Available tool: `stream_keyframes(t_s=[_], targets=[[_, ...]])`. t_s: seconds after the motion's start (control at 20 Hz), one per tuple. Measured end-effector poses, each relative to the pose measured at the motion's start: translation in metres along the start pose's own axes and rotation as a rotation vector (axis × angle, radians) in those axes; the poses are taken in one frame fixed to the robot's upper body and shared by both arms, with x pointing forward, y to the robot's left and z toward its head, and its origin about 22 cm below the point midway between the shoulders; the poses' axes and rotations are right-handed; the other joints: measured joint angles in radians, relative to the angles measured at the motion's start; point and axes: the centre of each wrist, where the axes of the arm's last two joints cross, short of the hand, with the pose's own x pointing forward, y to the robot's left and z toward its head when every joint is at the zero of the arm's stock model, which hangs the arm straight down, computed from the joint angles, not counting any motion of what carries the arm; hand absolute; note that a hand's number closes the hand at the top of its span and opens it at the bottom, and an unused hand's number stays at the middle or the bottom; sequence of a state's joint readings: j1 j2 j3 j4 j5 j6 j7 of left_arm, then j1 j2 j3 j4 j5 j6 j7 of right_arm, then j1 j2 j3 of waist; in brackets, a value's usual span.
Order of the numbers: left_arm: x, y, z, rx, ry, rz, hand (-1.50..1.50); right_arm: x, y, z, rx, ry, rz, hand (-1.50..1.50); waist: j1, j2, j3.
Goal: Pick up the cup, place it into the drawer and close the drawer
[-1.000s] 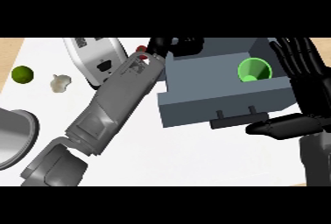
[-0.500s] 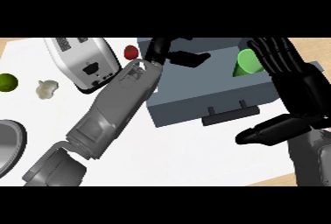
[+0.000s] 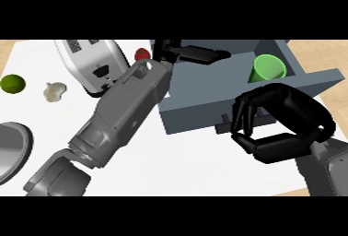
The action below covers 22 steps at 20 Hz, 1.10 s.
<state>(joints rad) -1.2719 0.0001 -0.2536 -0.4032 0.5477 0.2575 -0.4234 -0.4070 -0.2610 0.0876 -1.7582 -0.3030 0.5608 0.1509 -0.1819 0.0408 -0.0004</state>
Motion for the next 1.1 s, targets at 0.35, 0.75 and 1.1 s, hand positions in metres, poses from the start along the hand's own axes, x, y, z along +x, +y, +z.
stream_keyframes(t_s=[0.35, 0.75, 1.1], targets=[[-0.008, 0.005, 0.004, 0.073, -0.026, 0.030, -1.50, -0.002, 0.006, 0.017, 0.113, 0.250, 0.225, -1.50, 0.069, -0.019, 0.001], [-0.022, 0.018, 0.013, 0.100, -0.042, 0.099, -1.50, -0.055, 0.028, 0.020, 0.070, 0.452, 0.418, -1.50, 0.156, -0.029, 0.001], [-0.037, 0.035, 0.030, 0.112, -0.055, 0.146, -1.50, -0.130, 0.033, 0.015, 0.135, 0.605, 0.478, 1.50, 0.217, -0.032, 0.002]])
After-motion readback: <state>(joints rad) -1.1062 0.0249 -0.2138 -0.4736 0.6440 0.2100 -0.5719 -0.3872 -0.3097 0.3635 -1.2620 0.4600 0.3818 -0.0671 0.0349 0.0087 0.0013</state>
